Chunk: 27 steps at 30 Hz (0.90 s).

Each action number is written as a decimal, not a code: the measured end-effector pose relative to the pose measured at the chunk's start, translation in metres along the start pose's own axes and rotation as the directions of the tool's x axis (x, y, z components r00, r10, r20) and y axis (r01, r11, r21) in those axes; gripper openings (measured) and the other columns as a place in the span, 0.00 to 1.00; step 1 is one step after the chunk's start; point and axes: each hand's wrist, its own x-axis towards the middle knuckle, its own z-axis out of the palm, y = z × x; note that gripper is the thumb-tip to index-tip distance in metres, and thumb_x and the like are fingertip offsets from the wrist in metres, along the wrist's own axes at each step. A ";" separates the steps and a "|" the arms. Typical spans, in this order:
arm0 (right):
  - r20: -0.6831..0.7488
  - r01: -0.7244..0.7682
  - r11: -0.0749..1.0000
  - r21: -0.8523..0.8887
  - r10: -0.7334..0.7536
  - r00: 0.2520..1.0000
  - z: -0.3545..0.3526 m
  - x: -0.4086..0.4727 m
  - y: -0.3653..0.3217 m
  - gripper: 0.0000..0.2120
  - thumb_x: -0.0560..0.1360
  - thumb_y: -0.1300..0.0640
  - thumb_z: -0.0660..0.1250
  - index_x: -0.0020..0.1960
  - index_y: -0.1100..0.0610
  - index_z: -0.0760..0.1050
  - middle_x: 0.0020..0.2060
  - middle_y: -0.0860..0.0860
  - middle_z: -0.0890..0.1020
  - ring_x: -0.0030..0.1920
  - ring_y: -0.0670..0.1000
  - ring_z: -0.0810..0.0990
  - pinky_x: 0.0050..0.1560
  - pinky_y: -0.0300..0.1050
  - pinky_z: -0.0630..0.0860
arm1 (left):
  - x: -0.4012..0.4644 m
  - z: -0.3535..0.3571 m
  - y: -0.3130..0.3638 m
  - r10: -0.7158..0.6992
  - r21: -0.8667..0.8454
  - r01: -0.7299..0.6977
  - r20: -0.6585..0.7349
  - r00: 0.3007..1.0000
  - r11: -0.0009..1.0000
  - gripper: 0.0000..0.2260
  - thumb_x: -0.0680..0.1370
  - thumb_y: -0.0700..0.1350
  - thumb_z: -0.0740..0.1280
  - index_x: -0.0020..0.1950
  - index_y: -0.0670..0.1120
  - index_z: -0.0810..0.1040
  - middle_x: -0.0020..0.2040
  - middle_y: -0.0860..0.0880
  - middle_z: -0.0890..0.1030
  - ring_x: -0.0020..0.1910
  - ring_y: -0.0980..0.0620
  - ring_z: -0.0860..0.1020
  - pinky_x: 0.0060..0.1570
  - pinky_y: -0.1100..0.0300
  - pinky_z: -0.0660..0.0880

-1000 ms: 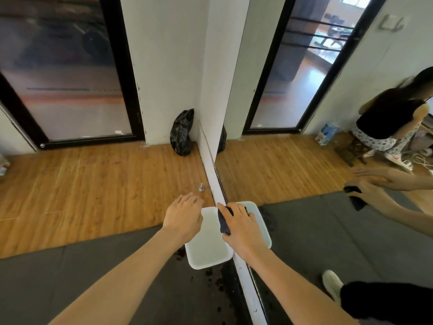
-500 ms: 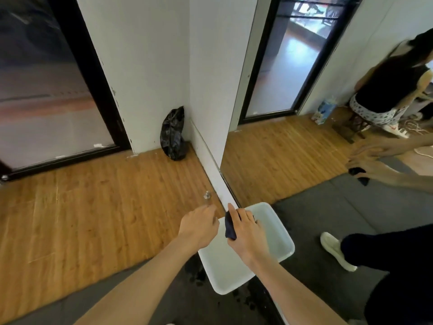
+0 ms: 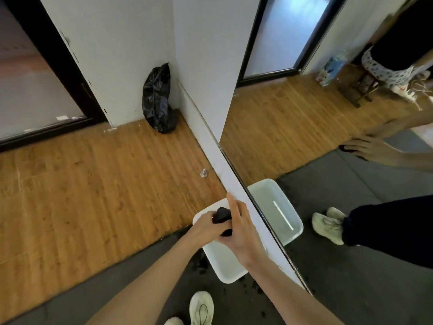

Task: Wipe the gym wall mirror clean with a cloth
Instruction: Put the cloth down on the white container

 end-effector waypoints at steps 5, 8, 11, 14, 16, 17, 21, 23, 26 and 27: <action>0.052 -0.035 0.983 0.178 0.026 0.998 0.043 0.019 0.027 0.49 0.73 0.52 0.78 0.81 0.47 0.48 0.72 0.46 0.63 0.66 0.40 0.66 0.60 0.22 0.65 | 0.059 -0.001 -0.057 -0.103 -0.184 0.096 -0.030 0.994 0.978 0.10 0.83 0.45 0.65 0.59 0.40 0.79 0.50 0.45 0.84 0.50 0.49 0.82 0.53 0.58 0.80; 0.046 -0.126 0.961 0.245 0.118 0.992 0.069 0.024 0.046 0.42 0.73 0.49 0.77 0.78 0.48 0.57 0.67 0.41 0.63 0.63 0.37 0.65 0.62 0.27 0.68 | 0.084 -0.001 -0.083 -0.220 -0.429 0.179 -0.047 0.974 0.885 0.09 0.85 0.44 0.61 0.61 0.42 0.76 0.55 0.44 0.82 0.56 0.46 0.81 0.57 0.52 0.80; 0.048 -0.266 0.896 0.357 0.267 0.963 0.096 0.036 0.060 0.26 0.75 0.45 0.73 0.70 0.50 0.70 0.64 0.40 0.68 0.60 0.39 0.70 0.59 0.26 0.70 | 0.107 0.001 -0.102 -0.290 -0.595 0.220 -0.023 0.957 0.773 0.07 0.85 0.44 0.61 0.59 0.44 0.75 0.53 0.44 0.82 0.52 0.47 0.82 0.53 0.54 0.80; 0.126 -0.418 0.711 0.566 0.427 0.895 0.127 0.053 0.072 0.12 0.78 0.47 0.70 0.60 0.50 0.77 0.55 0.44 0.79 0.54 0.45 0.79 0.54 0.36 0.78 | 0.130 0.009 -0.119 -0.321 -0.709 0.237 0.015 0.947 0.665 0.09 0.85 0.42 0.60 0.63 0.41 0.75 0.55 0.40 0.82 0.54 0.44 0.82 0.54 0.51 0.80; 0.187 -0.478 0.617 0.626 0.476 0.859 0.146 0.066 0.082 0.08 0.80 0.52 0.69 0.58 0.53 0.79 0.47 0.46 0.83 0.47 0.45 0.81 0.43 0.30 0.76 | 0.147 0.014 -0.132 -0.349 -0.721 0.249 0.011 0.937 0.647 0.08 0.84 0.42 0.61 0.62 0.42 0.75 0.53 0.41 0.82 0.55 0.43 0.82 0.58 0.48 0.79; 0.217 -0.502 0.572 0.649 0.493 0.842 0.155 0.071 0.087 0.09 0.80 0.55 0.68 0.58 0.56 0.80 0.45 0.47 0.83 0.45 0.45 0.81 0.40 0.29 0.75 | 0.156 0.017 -0.139 -0.358 -0.701 0.253 -0.003 0.934 0.667 0.07 0.84 0.42 0.61 0.60 0.42 0.75 0.52 0.42 0.82 0.56 0.43 0.82 0.61 0.47 0.79; 0.337 -0.561 0.290 0.776 0.561 0.756 0.192 0.089 0.107 0.08 0.82 0.59 0.66 0.59 0.55 0.78 0.53 0.52 0.83 0.53 0.50 0.82 0.47 0.37 0.81 | 0.187 0.024 -0.166 -0.354 -0.609 0.232 -0.085 0.931 0.758 0.06 0.84 0.41 0.60 0.50 0.48 0.76 0.52 0.45 0.81 0.57 0.46 0.80 0.62 0.47 0.78; 0.334 -0.553 0.176 0.815 0.637 0.695 0.213 0.096 0.124 0.06 0.81 0.59 0.66 0.57 0.54 0.79 0.54 0.53 0.83 0.57 0.53 0.81 0.58 0.48 0.80 | 0.201 0.025 -0.184 -0.350 -0.577 0.211 -0.140 0.926 0.789 0.08 0.84 0.41 0.59 0.50 0.47 0.76 0.51 0.48 0.80 0.56 0.48 0.79 0.62 0.47 0.77; 0.239 -0.568 0.228 0.791 0.740 0.629 0.237 0.101 0.154 0.07 0.80 0.62 0.67 0.51 0.52 0.81 0.46 0.46 0.83 0.52 0.51 0.80 0.68 0.54 0.74 | 0.220 0.024 -0.217 -0.355 -0.496 0.188 -0.268 0.896 0.848 0.10 0.84 0.43 0.58 0.61 0.44 0.77 0.57 0.46 0.80 0.55 0.48 0.77 0.59 0.51 0.77; 0.208 -0.585 0.275 0.763 0.752 0.626 0.244 0.102 0.162 0.10 0.80 0.63 0.68 0.46 0.49 0.81 0.43 0.43 0.82 0.49 0.48 0.80 0.67 0.53 0.74 | 0.225 0.024 -0.227 -0.339 -0.434 0.189 -0.301 0.891 0.881 0.11 0.84 0.43 0.58 0.63 0.43 0.76 0.59 0.46 0.79 0.54 0.49 0.76 0.53 0.55 0.75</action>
